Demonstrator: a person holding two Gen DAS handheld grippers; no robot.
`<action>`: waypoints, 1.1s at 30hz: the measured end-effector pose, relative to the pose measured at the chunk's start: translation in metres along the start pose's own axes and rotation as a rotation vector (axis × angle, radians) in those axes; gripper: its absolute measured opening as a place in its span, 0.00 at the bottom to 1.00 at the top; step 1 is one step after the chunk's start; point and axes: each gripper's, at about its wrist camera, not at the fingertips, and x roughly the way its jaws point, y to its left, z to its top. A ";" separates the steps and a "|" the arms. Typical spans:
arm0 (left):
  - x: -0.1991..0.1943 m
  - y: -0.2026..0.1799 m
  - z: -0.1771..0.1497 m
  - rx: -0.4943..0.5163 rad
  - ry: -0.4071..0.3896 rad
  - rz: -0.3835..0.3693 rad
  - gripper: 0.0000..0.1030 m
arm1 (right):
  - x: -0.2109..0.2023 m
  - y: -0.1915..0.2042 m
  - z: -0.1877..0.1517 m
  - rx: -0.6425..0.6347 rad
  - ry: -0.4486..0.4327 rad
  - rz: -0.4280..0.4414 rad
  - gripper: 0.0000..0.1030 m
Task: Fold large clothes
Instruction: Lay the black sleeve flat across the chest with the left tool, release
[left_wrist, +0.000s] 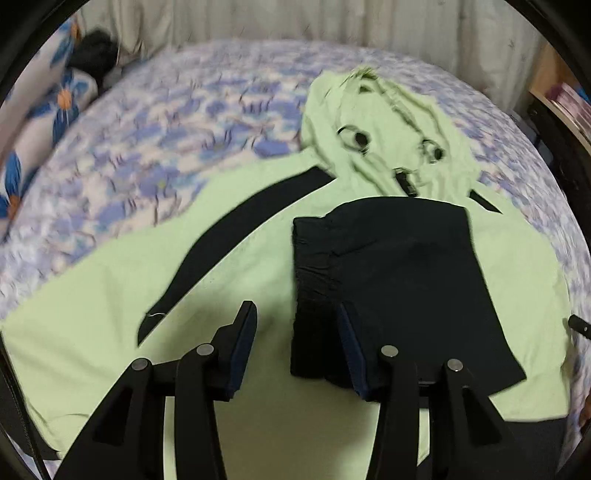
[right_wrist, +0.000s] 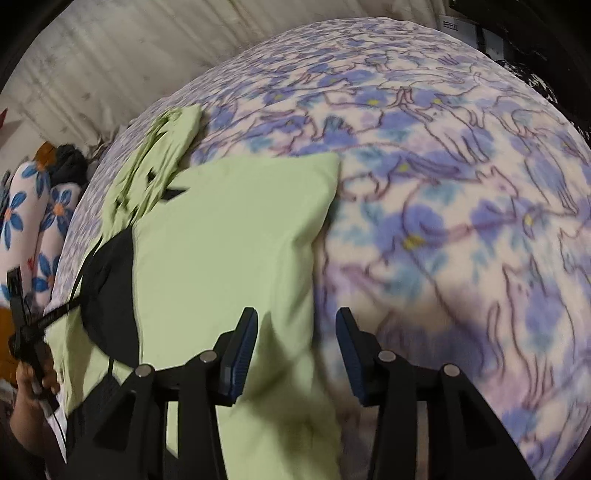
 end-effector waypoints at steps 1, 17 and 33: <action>-0.008 -0.006 -0.005 0.020 -0.025 -0.007 0.43 | 0.000 0.004 -0.006 -0.014 0.007 -0.005 0.43; 0.020 -0.065 -0.050 0.032 0.065 -0.065 0.09 | -0.003 0.005 -0.037 -0.074 -0.014 -0.199 0.18; -0.049 -0.077 -0.090 0.037 0.010 -0.032 0.61 | -0.040 0.068 -0.081 -0.077 -0.102 -0.146 0.26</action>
